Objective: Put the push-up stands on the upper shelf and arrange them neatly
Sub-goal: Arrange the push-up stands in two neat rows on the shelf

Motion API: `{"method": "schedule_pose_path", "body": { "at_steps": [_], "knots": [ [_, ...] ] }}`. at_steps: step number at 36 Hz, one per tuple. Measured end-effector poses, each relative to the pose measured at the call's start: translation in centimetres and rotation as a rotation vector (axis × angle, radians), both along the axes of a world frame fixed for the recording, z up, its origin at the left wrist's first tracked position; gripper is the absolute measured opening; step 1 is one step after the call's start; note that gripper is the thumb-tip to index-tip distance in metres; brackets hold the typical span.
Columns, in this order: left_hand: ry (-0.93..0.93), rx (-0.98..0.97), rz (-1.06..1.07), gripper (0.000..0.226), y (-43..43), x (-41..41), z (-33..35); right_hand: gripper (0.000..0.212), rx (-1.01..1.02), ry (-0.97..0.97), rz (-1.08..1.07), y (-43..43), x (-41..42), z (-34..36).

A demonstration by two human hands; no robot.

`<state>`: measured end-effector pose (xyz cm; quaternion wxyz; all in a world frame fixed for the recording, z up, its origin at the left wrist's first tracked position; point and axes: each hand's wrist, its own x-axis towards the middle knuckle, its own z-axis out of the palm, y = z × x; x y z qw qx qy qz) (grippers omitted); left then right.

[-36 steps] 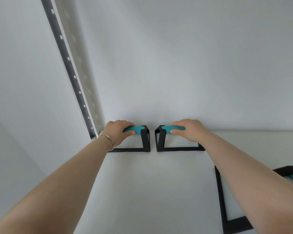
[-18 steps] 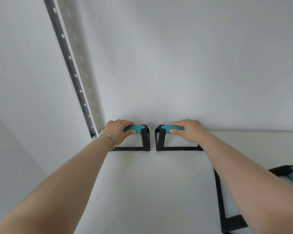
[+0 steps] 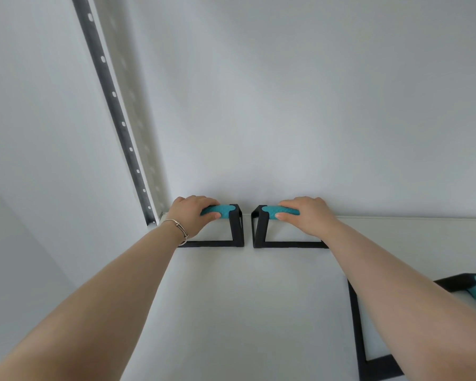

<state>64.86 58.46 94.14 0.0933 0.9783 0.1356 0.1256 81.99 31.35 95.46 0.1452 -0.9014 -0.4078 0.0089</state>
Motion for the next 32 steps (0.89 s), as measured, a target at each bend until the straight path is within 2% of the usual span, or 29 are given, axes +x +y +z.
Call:
{"method": "schedule_pose_path", "body": {
  "at_steps": [32],
  "knots": [
    [0.017,0.028,-0.044,0.034,0.33,-0.02,0.08,0.035,-0.023,-0.022,0.003,0.02,0.31,-0.32]
  ]
}}
